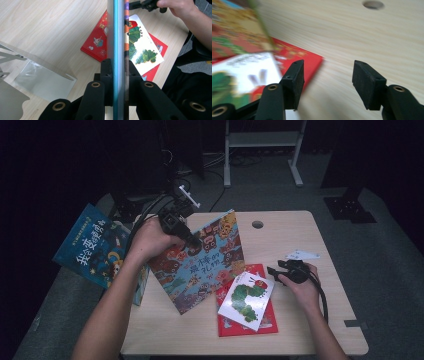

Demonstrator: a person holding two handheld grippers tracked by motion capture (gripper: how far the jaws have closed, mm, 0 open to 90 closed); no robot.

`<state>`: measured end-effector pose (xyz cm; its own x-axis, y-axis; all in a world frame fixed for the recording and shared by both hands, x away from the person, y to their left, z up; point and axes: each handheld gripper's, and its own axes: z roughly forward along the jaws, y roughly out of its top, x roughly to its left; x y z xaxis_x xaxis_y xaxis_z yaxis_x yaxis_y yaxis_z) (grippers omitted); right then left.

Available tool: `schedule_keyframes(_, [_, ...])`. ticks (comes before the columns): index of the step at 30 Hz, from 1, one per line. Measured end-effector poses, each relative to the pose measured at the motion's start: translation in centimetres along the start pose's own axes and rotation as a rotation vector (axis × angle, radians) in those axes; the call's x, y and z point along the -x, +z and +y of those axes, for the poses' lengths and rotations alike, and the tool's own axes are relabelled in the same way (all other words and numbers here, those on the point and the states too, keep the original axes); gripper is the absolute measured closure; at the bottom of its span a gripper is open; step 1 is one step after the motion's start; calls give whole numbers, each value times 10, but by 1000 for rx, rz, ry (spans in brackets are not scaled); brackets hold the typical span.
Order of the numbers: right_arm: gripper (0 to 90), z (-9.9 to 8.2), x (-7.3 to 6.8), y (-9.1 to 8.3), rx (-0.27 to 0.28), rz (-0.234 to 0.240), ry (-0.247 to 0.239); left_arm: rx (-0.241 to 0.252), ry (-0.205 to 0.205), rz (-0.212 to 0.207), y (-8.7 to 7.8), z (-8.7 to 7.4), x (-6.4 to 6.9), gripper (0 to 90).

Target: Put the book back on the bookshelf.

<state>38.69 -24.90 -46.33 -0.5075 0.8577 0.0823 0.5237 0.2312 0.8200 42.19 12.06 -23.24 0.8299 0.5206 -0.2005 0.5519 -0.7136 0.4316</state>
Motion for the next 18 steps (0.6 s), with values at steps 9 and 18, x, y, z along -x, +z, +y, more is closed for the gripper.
schedule_keyframes(9, [262, -11, 20, 16, -39, -129, 22, -3, -2, 14, -10, -4, 5, 807])
schedule_keyframes(18, [167, -8, 28, 24, -124, -161, 41, 21, -23, 23, -28, -21, 6, 807])
